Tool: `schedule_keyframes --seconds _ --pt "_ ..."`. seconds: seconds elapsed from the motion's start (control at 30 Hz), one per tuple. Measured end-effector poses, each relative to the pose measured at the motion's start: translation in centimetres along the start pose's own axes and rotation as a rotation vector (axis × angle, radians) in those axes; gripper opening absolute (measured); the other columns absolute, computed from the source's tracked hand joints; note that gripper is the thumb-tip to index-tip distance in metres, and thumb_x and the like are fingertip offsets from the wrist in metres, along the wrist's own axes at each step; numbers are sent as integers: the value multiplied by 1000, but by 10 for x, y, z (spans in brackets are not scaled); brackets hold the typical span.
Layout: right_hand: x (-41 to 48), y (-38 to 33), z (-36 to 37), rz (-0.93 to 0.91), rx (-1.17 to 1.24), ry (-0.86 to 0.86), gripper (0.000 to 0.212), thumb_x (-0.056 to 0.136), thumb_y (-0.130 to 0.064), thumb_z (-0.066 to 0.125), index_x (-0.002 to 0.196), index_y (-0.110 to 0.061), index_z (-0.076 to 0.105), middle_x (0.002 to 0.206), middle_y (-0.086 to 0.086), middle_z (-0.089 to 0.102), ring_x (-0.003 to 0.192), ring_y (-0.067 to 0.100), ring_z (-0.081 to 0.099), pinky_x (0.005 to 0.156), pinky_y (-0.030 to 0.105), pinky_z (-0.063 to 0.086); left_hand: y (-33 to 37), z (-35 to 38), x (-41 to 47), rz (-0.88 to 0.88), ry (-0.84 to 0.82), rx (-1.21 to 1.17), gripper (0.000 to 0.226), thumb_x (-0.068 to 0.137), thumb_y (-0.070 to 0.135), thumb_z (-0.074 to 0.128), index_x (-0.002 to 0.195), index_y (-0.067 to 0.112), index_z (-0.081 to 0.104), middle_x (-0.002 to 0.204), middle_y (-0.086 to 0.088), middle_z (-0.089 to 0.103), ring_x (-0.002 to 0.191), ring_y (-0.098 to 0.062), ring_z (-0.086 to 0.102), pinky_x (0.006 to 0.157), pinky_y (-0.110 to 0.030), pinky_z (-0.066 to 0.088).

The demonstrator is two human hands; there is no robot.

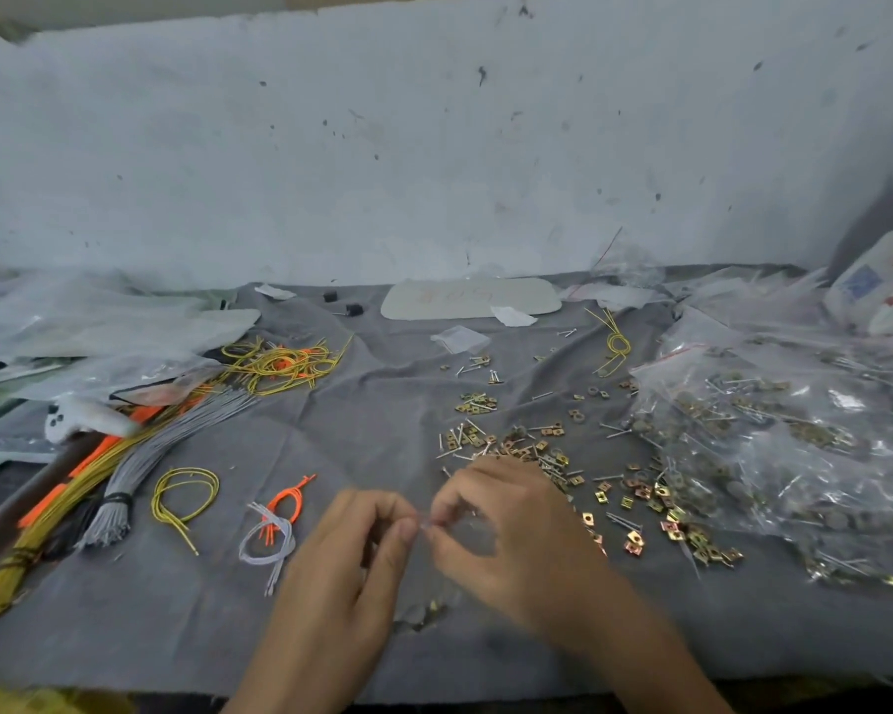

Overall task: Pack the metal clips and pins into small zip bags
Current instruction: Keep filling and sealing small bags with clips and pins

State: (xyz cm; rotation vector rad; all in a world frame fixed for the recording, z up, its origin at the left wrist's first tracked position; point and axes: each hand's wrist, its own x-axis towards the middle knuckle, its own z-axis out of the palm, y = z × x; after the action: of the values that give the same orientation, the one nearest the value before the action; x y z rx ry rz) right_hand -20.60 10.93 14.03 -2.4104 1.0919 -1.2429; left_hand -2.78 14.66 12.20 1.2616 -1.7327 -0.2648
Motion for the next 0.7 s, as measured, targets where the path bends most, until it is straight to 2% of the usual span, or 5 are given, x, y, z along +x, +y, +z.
schedule_keyframes --seconds 0.17,0.3,0.5,0.63,0.7 --pt "0 -12 -13 -15 -51 69 10 76 -36 64 75 -26 62 75 -15 59 76 4 54 79 25 44 12 3 0 19 -4 -88 4 94 36 58 92 37 61 77 11 53 63 -7 49 59 -15 35" --pt "0 -19 -22 -27 -92 104 9 72 -32 61 71 -23 62 73 -14 58 72 5 53 73 23 45 23 1 2 68 2 -83 14 94 47 53 91 37 62 79 12 51 68 -6 52 62 -9 35" --pt "-6 -19 -40 12 -30 74 11 74 -31 60 73 -21 63 75 -14 60 75 7 57 71 26 49 32 -1 1 79 70 -75 11 95 45 52 91 37 59 78 13 50 68 -5 51 61 -10 34" --pt "-14 -12 -46 21 -12 69 4 74 -24 65 71 -22 64 75 -15 60 73 5 59 69 17 46 33 -2 -5 78 83 -52 11 97 42 51 91 36 58 80 14 50 72 -5 52 63 -10 35" --pt "-22 -6 -51 38 -17 71 5 74 -28 61 71 -25 63 74 -18 59 72 2 58 68 11 42 30 -2 -9 52 98 -58 11 97 42 50 91 36 57 81 15 49 71 -4 51 63 -10 35"
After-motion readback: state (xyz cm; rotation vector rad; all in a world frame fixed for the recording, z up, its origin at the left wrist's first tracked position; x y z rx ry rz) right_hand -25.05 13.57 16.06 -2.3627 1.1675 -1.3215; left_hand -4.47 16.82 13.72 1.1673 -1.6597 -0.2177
